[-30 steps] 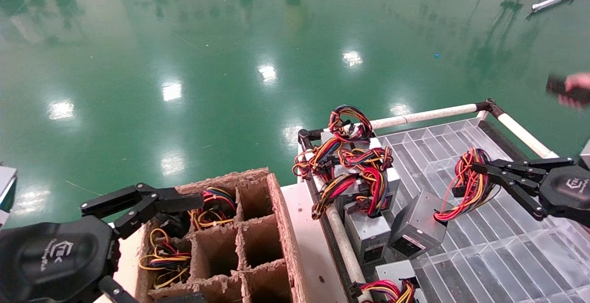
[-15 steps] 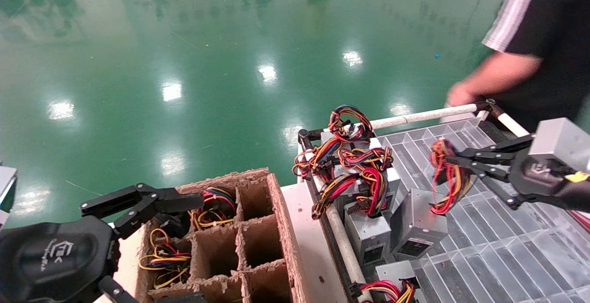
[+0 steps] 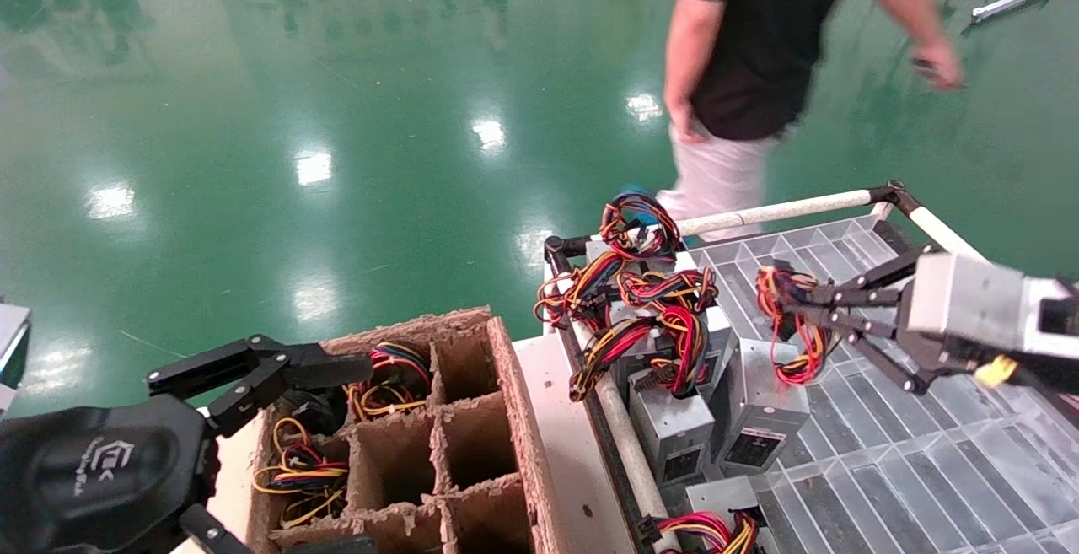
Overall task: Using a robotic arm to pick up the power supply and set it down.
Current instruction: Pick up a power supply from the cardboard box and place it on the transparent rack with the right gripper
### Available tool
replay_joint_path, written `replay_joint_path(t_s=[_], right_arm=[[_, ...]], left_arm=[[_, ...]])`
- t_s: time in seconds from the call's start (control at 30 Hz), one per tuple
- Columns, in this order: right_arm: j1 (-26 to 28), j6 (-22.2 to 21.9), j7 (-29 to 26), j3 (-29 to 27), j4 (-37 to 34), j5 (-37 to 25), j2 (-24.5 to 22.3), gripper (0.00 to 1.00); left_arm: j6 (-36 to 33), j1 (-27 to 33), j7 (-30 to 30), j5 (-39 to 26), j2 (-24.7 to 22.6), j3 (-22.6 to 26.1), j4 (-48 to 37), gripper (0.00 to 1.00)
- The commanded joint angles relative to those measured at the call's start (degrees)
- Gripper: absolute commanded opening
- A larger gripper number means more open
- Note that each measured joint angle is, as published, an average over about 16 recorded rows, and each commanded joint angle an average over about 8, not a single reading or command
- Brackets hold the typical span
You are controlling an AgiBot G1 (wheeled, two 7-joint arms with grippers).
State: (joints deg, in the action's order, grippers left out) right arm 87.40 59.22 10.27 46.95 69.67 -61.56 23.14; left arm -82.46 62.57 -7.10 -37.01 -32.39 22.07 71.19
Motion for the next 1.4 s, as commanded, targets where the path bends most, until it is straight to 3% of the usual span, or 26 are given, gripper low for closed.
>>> replay_joint_path(t_s=[0.03,0.3,0.63,1.13,1.2,1.4], right_arm=[[0.29,-0.04,0.74,0.3,1.68,-1.38,0.09,0.0],[-0.57,-0.68,2.95,0.07,4.64,-0.98,0.13,0.0],[-2.89,-3.84,4.83,0.08,1.97,-0.97,-0.19,0.0],[2.45,-1.78,6.94,1.72,-5.85,-7.81,5.48,0.0],[2.55,-1.12,6.45,1.9,-6.57,-7.71,5.65,0.14],[2.33,0.39,4.24,2.23,-7.54,-6.71,5.61,0.88]], left_arm=[[0.0,0.0,0.0,0.0,0.0,0.0,0.0,1.0],[0.0,0.0,0.0,0.0,0.0,0.0,0.0,1.0],[0.0,0.0,0.0,0.0,0.0,0.0,0.0,1.0],[0.0,0.0,0.0,0.0,0.0,0.0,0.0,1.0],[0.0,0.0,0.0,0.0,0.0,0.0,0.0,1.0],[0.01,-0.01,0.0,0.01,0.01,0.0,-0.01,1.0]])
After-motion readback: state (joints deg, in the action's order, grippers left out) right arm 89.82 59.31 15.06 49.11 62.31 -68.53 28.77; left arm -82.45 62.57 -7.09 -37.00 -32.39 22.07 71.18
